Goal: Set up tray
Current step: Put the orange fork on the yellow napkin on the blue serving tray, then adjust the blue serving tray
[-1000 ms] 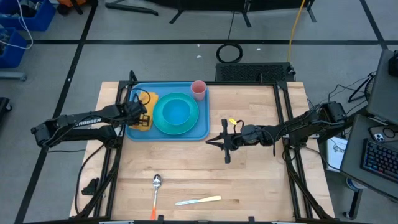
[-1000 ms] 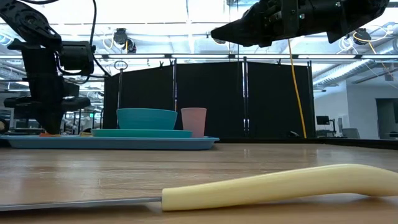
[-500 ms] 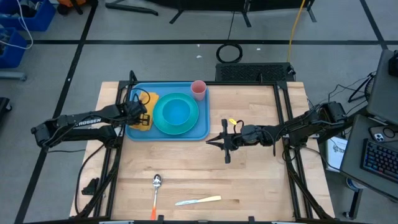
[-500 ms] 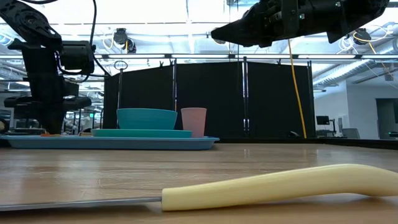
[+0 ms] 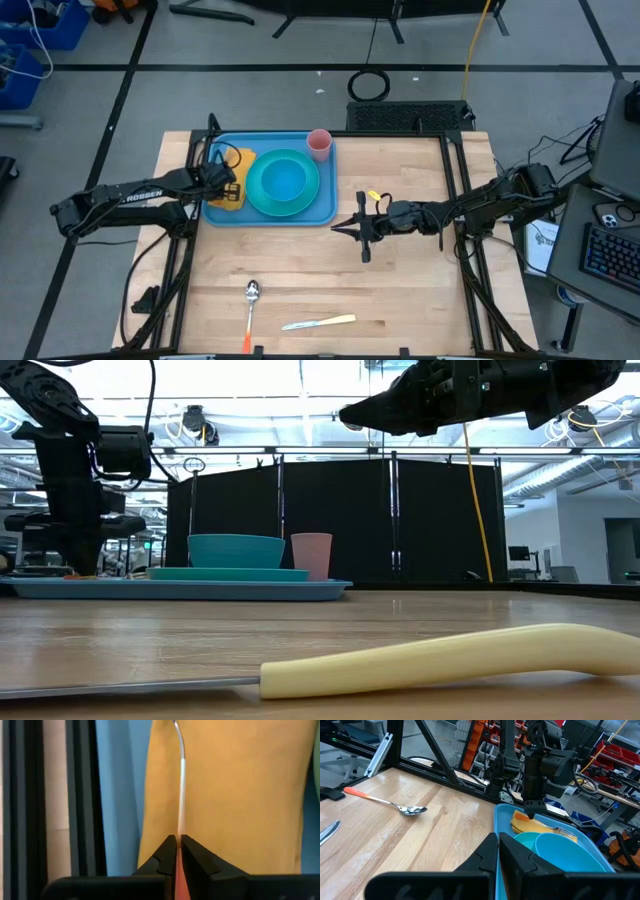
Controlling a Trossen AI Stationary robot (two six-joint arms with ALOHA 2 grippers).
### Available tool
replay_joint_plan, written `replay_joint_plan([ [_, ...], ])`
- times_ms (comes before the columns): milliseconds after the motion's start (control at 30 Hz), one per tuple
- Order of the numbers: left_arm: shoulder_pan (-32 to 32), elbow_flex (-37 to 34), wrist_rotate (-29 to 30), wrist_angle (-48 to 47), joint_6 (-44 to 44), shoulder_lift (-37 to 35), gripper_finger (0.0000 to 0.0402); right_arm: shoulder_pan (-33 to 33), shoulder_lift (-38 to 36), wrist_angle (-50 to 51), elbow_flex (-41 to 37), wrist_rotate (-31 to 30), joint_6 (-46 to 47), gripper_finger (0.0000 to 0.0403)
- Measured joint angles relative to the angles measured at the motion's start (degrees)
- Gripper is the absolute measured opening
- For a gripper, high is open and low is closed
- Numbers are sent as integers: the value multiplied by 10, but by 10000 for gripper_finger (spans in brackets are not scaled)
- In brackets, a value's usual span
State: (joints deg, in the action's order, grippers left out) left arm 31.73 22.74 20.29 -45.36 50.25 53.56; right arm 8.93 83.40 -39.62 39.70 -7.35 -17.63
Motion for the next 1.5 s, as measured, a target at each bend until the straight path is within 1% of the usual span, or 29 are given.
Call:
replay_joint_plan([
  [67,0,0,8,0,4,0,32,0,0,0,0,0,0,6],
  [500,-2,0,8,6,-19,-1,33,-3,0,0,0,0,1,6],
  [567,-10,0,8,23,-16,-8,33,-4,0,0,0,0,3,6],
  [633,-25,0,4,60,-10,-22,33,-4,0,0,0,0,4,6],
  [733,-50,0,-27,119,0,-50,33,-5,0,1,0,0,4,6],
  [800,-77,0,-45,147,-2,-67,33,-6,0,7,0,0,4,6],
  [1000,-182,0,-36,216,26,-97,33,-7,0,5,-10,-1,11,6],
  [1100,-243,0,12,272,28,-103,33,-17,0,13,-10,0,48,6],
  [1167,-288,0,50,323,15,-102,33,-31,0,33,-10,0,98,6],
  [1233,-330,0,83,377,-10,-100,33,-53,0,85,0,0,153,5],
  [1333,-383,0,105,448,-56,-100,33,-83,0,145,14,1,203,1],
  [1367,-399,0,116,469,-69,-100,33,-89,0,155,18,7,216,1],
  [1433,-426,0,136,500,-91,-100,33,-102,0,170,26,37,239,1],
  [1500,-446,0,147,521,-109,-100,33,-115,1,209,43,59,257,1],
])
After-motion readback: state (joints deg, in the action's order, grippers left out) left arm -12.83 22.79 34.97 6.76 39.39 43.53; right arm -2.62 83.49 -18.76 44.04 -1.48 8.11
